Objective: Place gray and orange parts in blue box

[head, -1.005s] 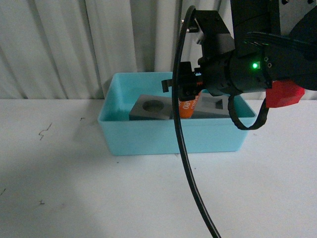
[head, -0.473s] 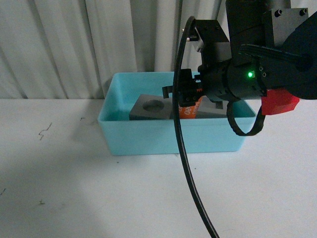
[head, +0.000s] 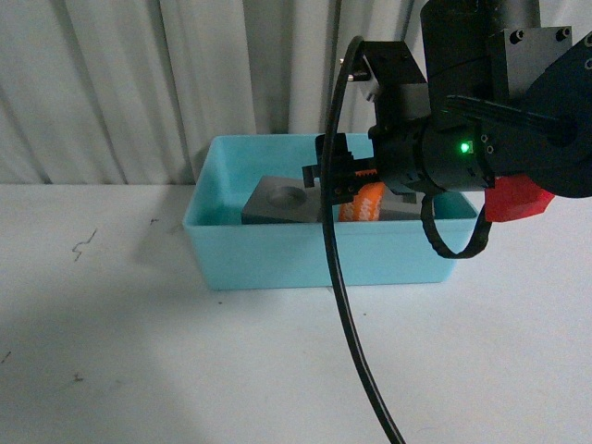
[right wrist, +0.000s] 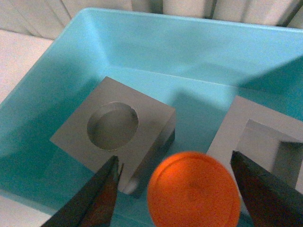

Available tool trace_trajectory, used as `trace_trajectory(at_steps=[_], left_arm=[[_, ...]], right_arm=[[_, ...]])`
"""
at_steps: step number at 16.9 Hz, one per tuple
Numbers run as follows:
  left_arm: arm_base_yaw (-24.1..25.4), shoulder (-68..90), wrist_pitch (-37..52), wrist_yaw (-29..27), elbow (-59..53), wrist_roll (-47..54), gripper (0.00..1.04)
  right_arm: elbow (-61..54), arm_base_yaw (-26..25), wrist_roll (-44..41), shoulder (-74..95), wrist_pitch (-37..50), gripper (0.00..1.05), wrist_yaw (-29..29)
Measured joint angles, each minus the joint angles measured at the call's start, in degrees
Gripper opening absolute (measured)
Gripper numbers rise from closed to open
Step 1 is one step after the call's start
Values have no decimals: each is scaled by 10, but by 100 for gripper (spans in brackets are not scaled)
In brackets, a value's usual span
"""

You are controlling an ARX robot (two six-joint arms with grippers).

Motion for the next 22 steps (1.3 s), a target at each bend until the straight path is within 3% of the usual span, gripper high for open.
trace_trajectory(at_steps=[3,6,8,10,12,14,16,20,21,22], left_arm=[[0,0,0,0,0,0,98],[0,0,0,0,0,0,98],[0,0,0,0,0,0,98],[0,0,0,0,0,0,98],[0,0,0,0,0,0,98],[0,0,0,0,0,0,98],[0,0,0,0,0,0,98],[0,0,0,1,0,0,98],[0,0,0,0,0,0,98],[0,0,0,1,0,0,98]], right_arm=[[-54,-6,2,-49,45,100,8],[-193,-43,-2,-259,86,98,6],[-328,-80,-9,-462,21,98,0],[-458,-104,-11,-650,-132,98,22],[-512,-69,28,-849,-281,98,78],[-537,49,107,-994,-434,98,185],[-543,138,192,-968,-435,98,239],[-540,124,212,-978,-448,98,265],[-543,125,207,-980,-429,97,273],[-593,127,163,-1022,-292,87,321]])
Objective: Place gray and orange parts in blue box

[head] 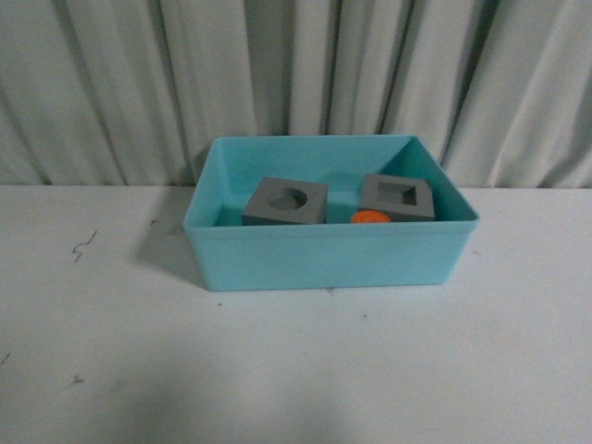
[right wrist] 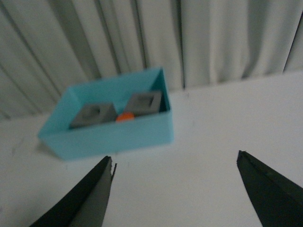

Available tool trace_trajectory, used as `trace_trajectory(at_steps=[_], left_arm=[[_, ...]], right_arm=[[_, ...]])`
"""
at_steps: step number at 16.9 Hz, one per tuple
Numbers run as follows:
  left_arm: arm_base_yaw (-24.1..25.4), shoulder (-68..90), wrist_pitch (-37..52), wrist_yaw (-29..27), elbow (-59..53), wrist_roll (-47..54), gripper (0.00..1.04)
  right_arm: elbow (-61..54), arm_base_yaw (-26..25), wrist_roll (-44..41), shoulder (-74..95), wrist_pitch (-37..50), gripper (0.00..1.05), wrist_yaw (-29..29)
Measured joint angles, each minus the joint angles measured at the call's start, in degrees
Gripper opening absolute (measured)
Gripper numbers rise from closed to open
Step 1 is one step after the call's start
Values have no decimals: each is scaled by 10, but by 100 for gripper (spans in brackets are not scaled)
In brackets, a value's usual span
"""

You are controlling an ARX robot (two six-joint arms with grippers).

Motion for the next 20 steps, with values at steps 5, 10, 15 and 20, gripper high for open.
trace_trajectory(at_steps=[5,10,15,20], left_arm=[[0,0,0,-1,0,0,98],[0,0,0,-1,0,0,98],[0,0,0,-1,0,0,98],[-1,0,0,-1,0,0,98]], right_arm=[[-80,-175,-169,-126,84,24,-123],[-99,-324,-179,-166,71,2,-274],[-115,-340,-179,-180,66,2,-283],[-115,-336,-179,-182,69,2,-288]])
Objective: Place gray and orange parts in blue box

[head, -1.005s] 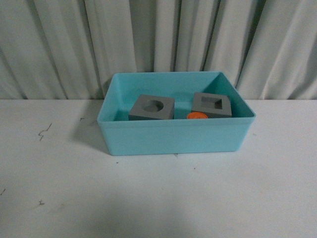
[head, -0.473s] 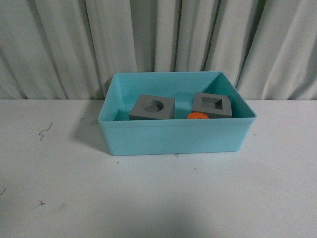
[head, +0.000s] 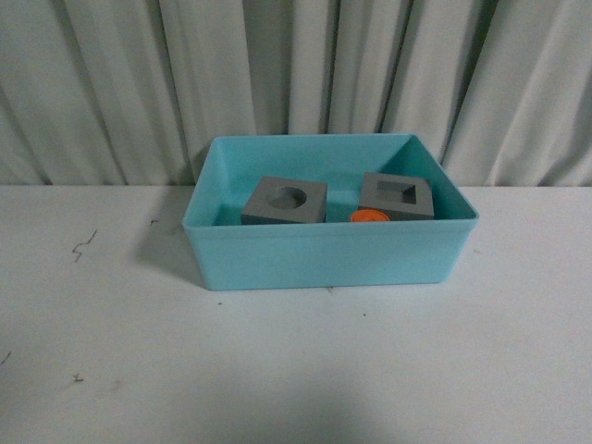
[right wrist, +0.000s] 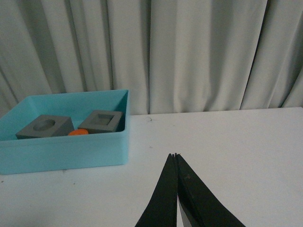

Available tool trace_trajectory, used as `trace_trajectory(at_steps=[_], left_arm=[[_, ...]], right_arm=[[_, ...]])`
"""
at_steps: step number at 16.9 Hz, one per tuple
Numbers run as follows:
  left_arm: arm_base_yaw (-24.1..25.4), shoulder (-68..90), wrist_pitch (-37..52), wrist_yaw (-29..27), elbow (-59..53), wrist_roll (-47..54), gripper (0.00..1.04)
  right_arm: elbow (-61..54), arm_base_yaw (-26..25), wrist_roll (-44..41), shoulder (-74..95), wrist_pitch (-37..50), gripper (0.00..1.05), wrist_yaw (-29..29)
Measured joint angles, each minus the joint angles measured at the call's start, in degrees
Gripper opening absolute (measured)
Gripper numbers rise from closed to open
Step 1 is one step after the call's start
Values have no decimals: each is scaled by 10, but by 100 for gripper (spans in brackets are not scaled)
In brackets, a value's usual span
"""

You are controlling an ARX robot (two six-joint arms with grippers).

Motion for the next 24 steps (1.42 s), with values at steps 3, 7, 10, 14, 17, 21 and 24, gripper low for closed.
trace_trajectory(at_steps=[3,7,10,14,17,21,24], left_arm=[[0,0,0,0,0,0,98],[0,0,0,0,0,0,98],[0,0,0,0,0,0,98],[0,0,0,0,0,0,98],[0,0,0,0,0,0,98],[0,0,0,0,0,0,98],[0,0,0,0,0,0,98]], right_arm=[[0,0,0,0,0,2,0],[0,0,0,0,0,6,0],[0,0,0,0,0,43,0],[0,0,0,0,0,92,0],[0,0,0,0,0,98,0],[0,0,0,0,0,98,0],[0,0,0,0,0,98,0]])
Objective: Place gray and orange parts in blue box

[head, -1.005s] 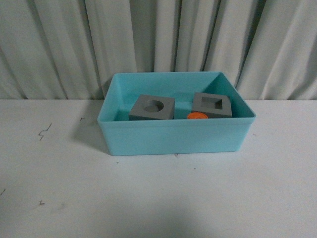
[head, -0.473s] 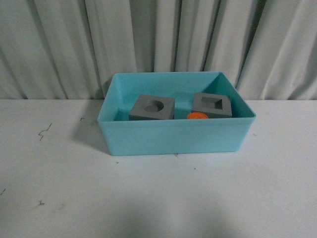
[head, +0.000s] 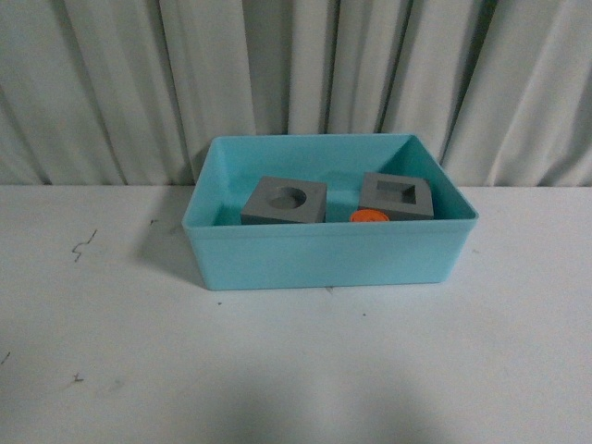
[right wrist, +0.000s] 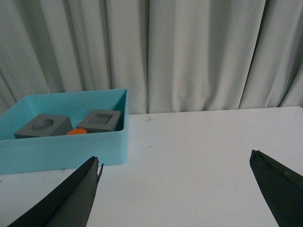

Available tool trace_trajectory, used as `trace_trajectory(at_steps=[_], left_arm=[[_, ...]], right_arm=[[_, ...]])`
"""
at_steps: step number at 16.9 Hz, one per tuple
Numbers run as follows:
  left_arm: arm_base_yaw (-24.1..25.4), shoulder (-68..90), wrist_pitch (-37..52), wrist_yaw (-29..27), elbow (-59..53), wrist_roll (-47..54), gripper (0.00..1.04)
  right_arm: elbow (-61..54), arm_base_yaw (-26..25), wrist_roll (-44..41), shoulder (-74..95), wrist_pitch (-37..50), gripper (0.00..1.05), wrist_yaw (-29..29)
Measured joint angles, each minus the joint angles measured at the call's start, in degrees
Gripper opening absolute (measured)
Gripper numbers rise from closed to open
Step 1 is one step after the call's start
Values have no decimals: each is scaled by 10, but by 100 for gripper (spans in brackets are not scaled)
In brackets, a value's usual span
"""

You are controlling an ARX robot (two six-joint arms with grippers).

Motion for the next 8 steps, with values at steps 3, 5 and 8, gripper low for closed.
trace_trajectory(at_steps=[3,5,8], left_arm=[[0,0,0,0,0,0,98],[0,0,0,0,0,0,98],[0,0,0,0,0,0,98]], right_arm=[[0,0,0,0,0,98,0],[0,0,0,0,0,98,0],[0,0,0,0,0,98,0]])
